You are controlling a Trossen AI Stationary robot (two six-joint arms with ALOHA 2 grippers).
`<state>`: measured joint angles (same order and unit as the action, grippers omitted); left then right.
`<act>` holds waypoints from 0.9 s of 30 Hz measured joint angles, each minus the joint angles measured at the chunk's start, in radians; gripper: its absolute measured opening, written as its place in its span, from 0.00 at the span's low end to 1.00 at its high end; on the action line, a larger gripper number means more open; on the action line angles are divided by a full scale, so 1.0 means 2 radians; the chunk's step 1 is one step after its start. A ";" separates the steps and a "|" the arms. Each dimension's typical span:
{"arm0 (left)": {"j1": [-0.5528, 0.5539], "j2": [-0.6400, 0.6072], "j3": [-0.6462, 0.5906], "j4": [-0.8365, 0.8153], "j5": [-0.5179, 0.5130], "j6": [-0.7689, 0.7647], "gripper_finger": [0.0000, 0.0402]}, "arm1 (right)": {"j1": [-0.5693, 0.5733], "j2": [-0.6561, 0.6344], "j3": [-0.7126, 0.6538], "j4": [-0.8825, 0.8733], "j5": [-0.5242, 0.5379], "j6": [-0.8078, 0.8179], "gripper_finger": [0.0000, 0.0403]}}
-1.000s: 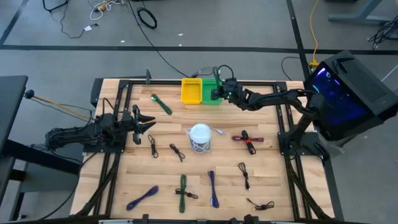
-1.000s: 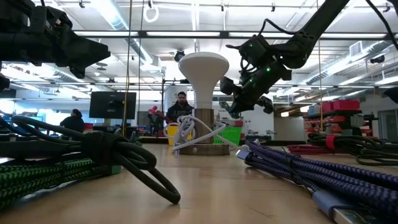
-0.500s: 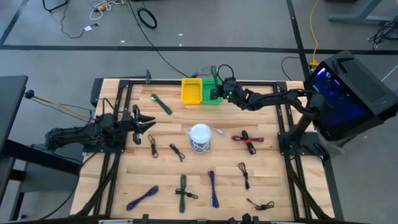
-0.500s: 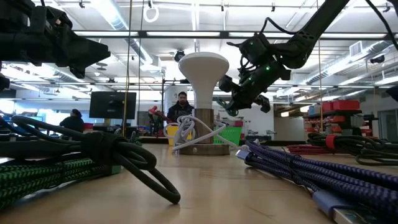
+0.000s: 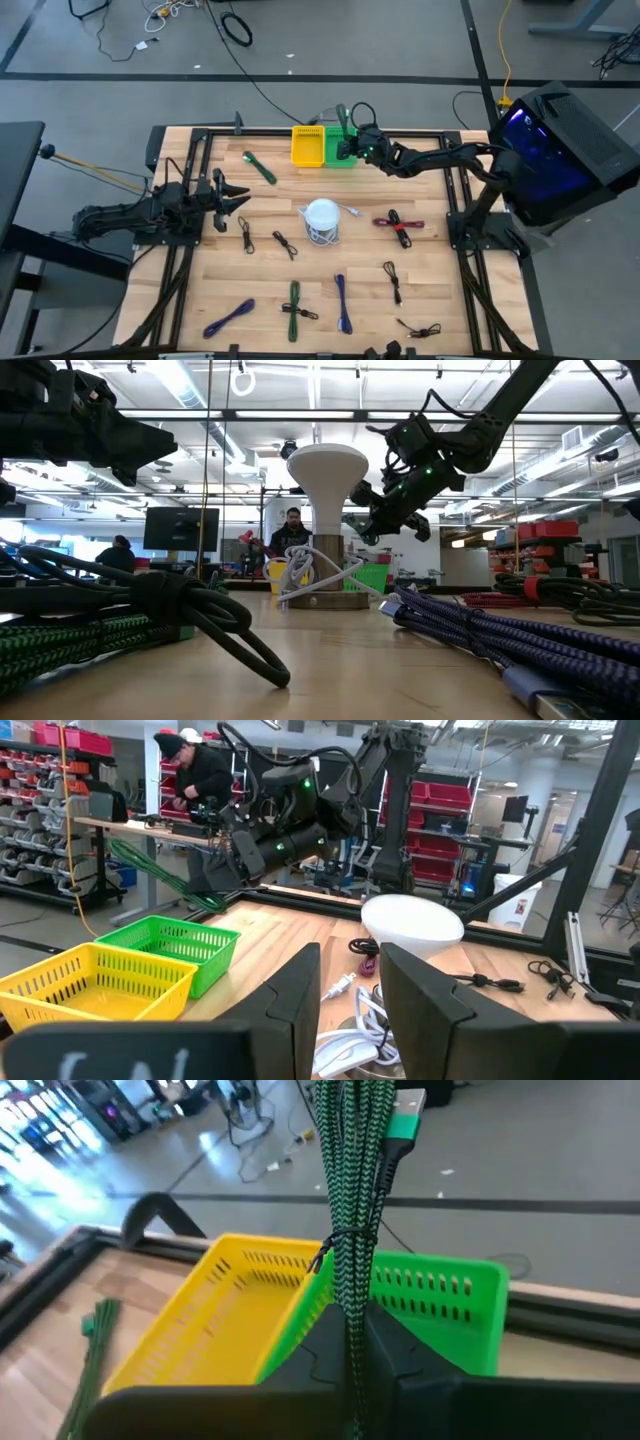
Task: Pick & Place USB Port
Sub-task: Put the green charger cable into the green bin, then put the black charger cable into the yellow bin
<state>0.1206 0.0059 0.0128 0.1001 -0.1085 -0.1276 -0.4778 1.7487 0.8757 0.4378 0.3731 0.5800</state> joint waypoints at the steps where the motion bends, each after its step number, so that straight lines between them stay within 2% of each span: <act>1: 0.000 0.000 0.000 0.000 0.000 0.000 0.27 | 0.000 0.002 0.000 0.008 -0.001 -0.005 0.02; 4: 0.000 0.000 0.000 0.000 0.000 0.000 0.27 | 0.000 0.007 0.000 0.037 -0.023 -0.017 0.08; 9: 0.000 0.000 0.000 0.000 0.000 0.000 0.27 | 0.000 0.008 0.000 0.049 -0.021 -0.022 0.26; 12: 0.000 0.000 0.000 0.000 0.000 0.000 0.27 | 0.000 0.008 0.000 0.047 -0.015 -0.023 0.34; 19: 0.000 0.000 0.000 0.000 0.000 0.000 0.27 | 0.000 0.008 0.000 0.048 -0.016 -0.033 0.38; 21: 0.000 0.000 0.000 0.000 0.000 0.000 0.27 | -0.001 0.005 0.000 0.048 -0.044 -0.045 0.37; 23: 0.000 0.000 0.000 0.000 0.000 0.000 0.27 | -0.002 -0.005 0.000 0.036 -0.096 -0.058 0.36; 27: 0.000 0.000 0.000 -0.001 0.000 0.000 0.27 | 0.011 -0.036 0.000 -0.053 -0.196 -0.117 0.32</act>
<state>0.1207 0.0059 0.0128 0.0990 -0.1081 -0.1280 -0.4550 1.6772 0.8757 0.3309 -0.0197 0.3453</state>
